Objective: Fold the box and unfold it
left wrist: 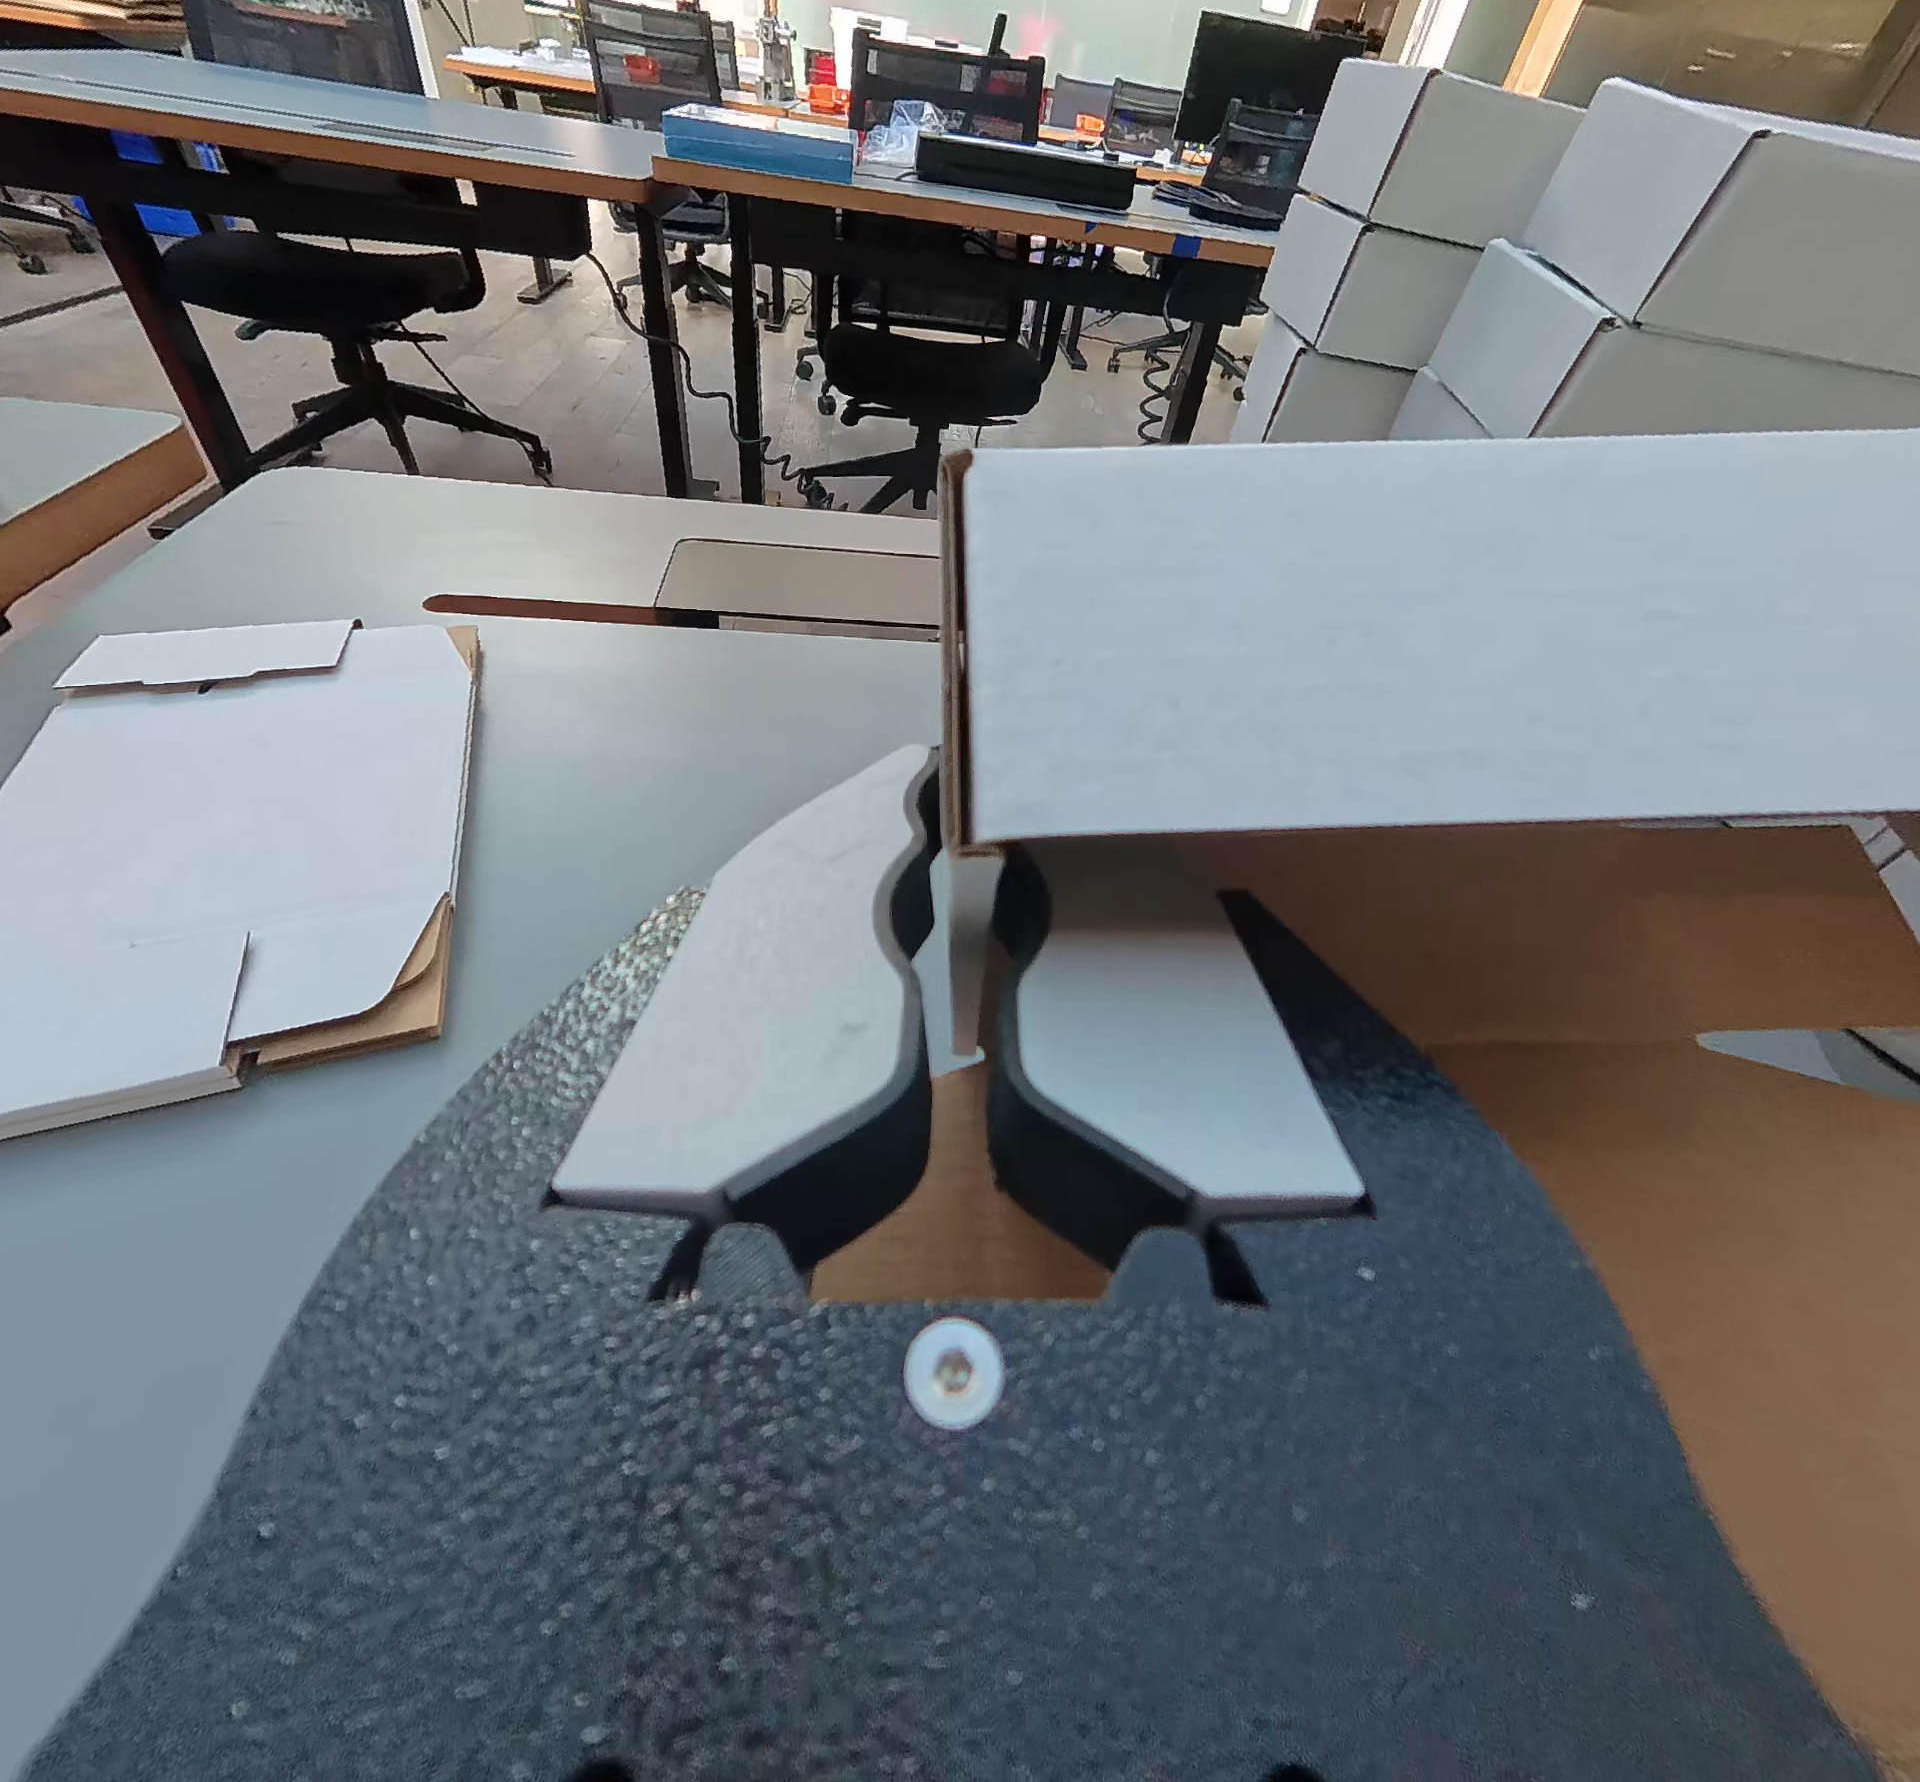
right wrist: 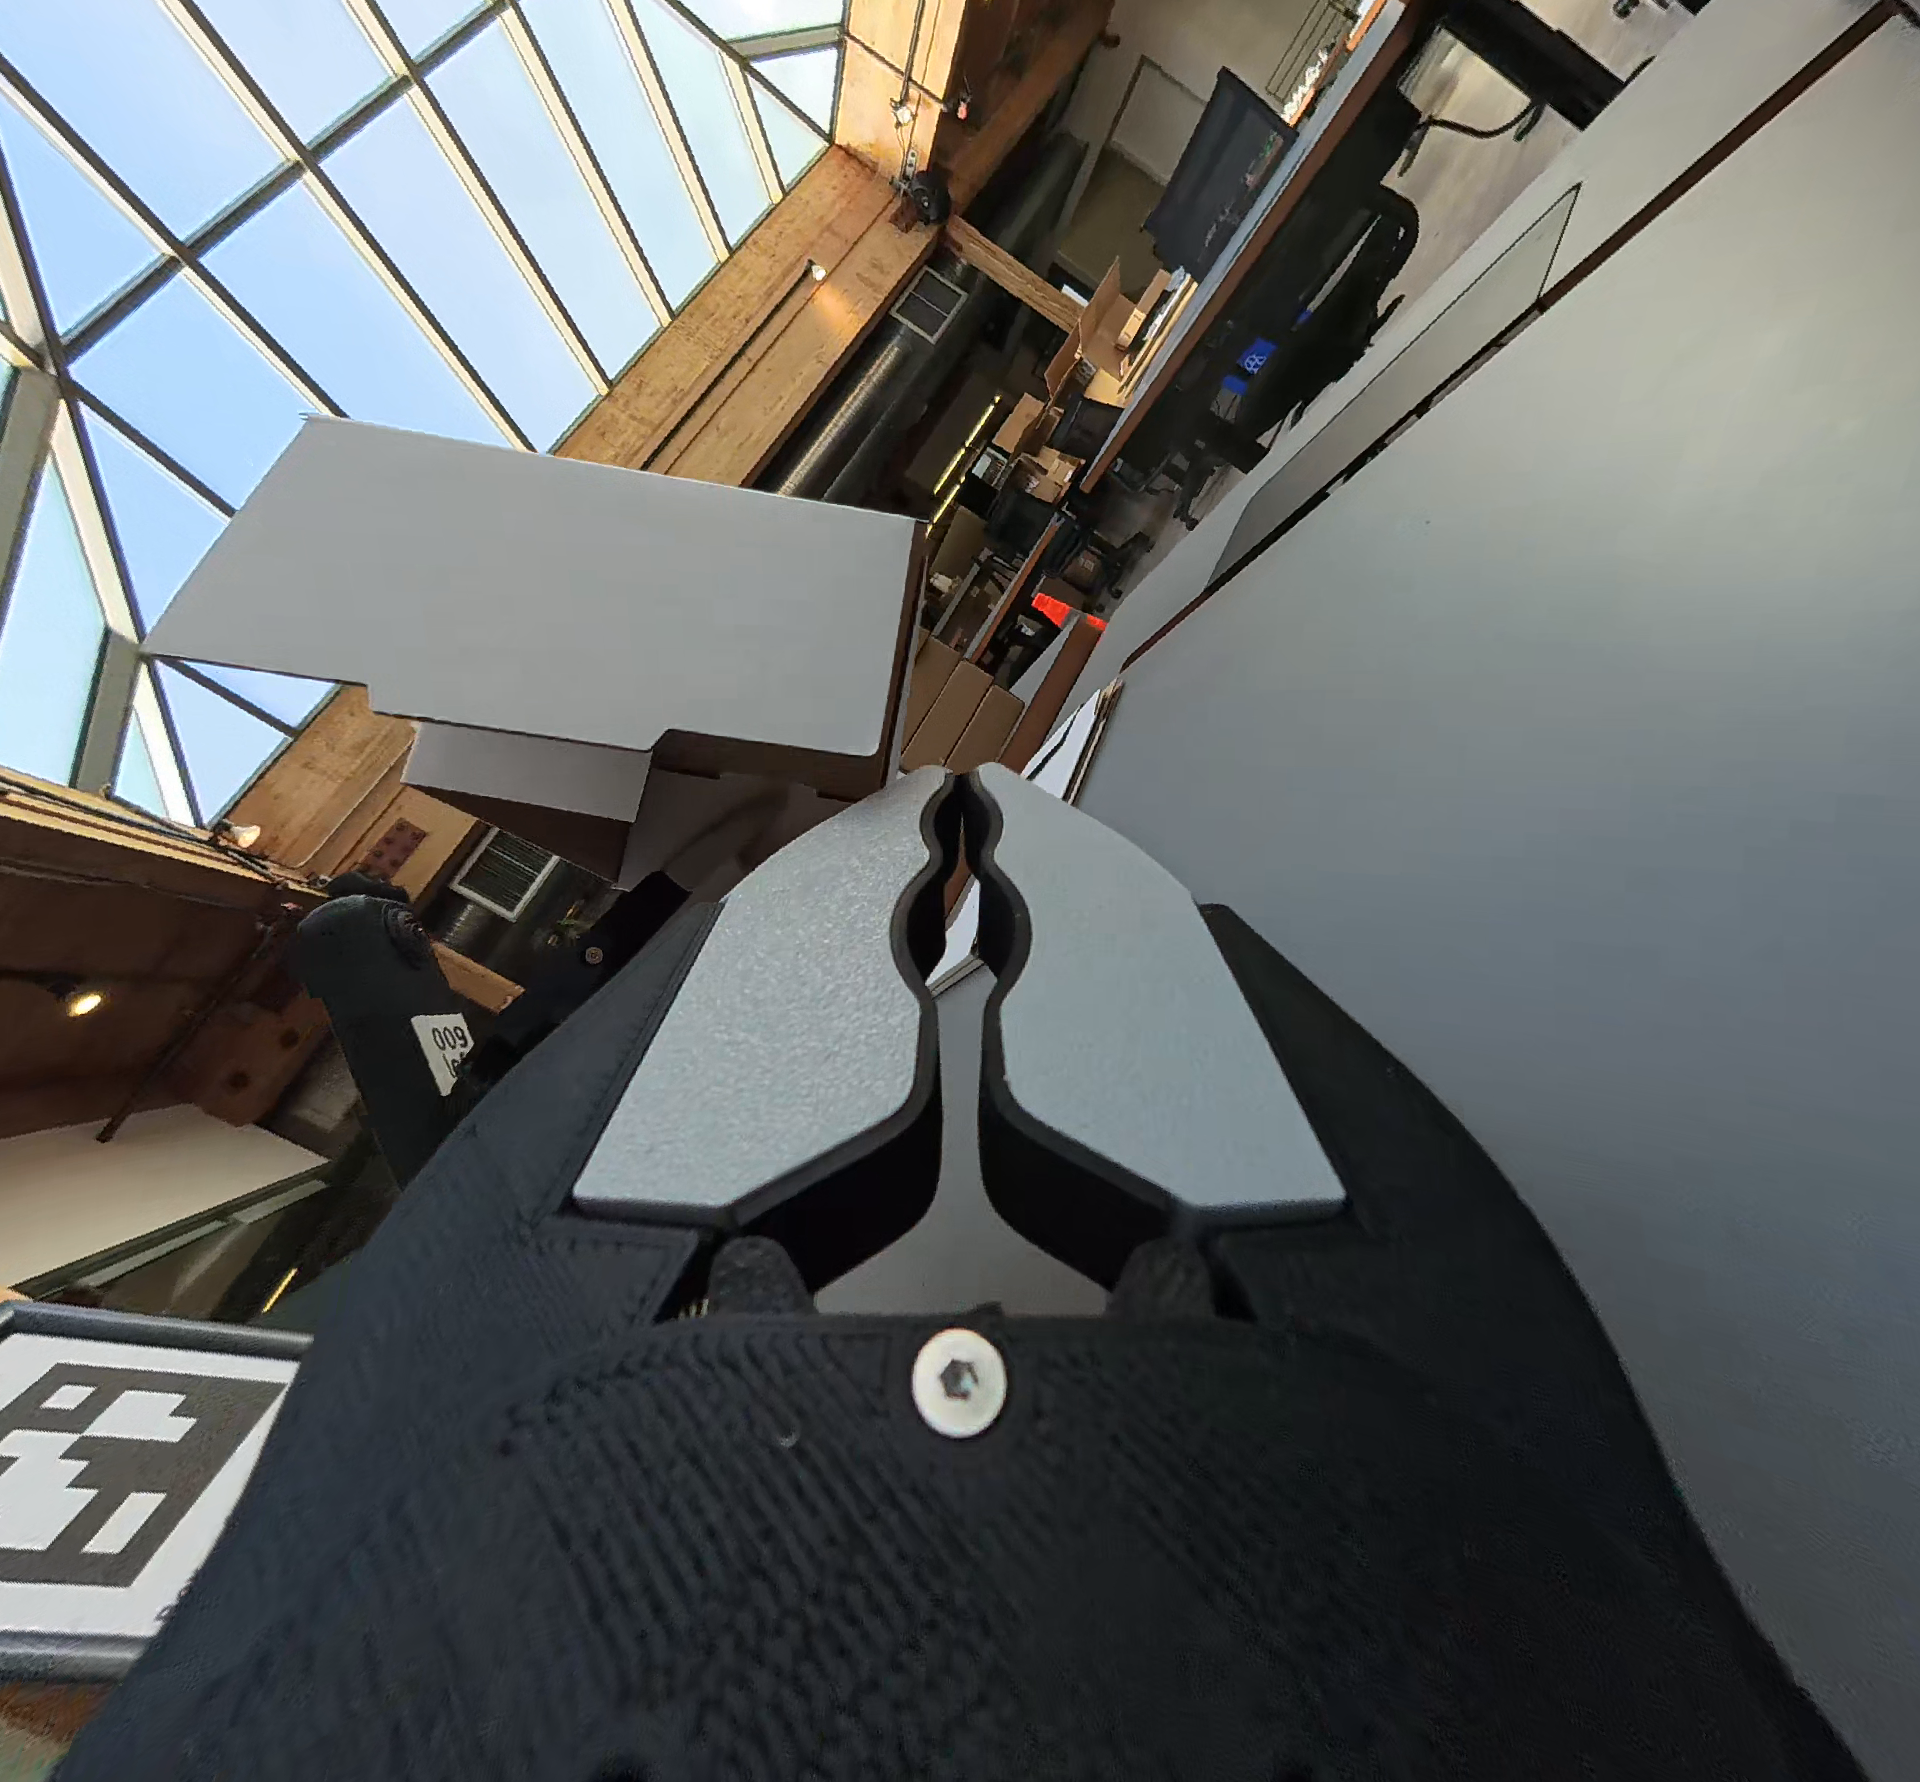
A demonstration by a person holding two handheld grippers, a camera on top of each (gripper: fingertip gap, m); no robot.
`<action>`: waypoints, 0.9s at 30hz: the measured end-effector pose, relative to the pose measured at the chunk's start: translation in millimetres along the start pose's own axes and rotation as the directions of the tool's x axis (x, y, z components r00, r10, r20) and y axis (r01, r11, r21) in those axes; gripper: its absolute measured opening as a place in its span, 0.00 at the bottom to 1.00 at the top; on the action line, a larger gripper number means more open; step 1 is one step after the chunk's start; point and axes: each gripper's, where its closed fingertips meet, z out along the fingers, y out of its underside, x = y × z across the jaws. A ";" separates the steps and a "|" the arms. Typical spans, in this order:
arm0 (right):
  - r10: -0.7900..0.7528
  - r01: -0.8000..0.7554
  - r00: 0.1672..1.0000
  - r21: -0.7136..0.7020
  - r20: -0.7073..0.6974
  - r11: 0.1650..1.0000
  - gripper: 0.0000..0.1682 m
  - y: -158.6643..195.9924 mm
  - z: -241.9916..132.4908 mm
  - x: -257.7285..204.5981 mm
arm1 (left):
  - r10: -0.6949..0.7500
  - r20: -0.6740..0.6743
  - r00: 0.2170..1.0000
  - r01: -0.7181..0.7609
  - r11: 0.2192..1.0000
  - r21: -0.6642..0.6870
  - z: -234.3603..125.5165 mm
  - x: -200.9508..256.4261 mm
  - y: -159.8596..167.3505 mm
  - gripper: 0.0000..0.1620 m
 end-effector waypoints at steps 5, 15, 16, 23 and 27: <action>-0.127 0.127 0.992 0.042 -0.002 0.991 0.00 -5.3 -2.0 -8.1 | 0.066 0.008 0.998 -0.066 0.998 -0.007 -0.4 0.4 3.7 0.04; -0.525 0.537 0.838 0.055 -0.150 0.842 0.00 -17.5 -9.0 -18.7 | 0.166 0.001 0.986 -0.166 0.986 -0.033 -0.6 7.0 15.8 0.04; -0.556 0.568 0.816 0.044 -0.159 0.822 0.00 -17.7 -9.5 -19.3 | 0.174 0.000 0.985 -0.174 0.984 -0.034 -0.5 7.5 16.5 0.05; -0.757 0.757 0.627 -0.086 -0.185 0.648 0.00 -16.9 -11.0 -22.7 | 0.234 -0.010 0.972 -0.234 0.972 -0.021 -0.6 11.8 17.1 0.05; -0.865 0.829 0.464 -0.251 -0.190 0.500 0.00 -12.0 -12.3 -17.2 | 0.232 -0.011 0.973 -0.232 0.972 -0.021 -0.6 14.4 17.5 0.05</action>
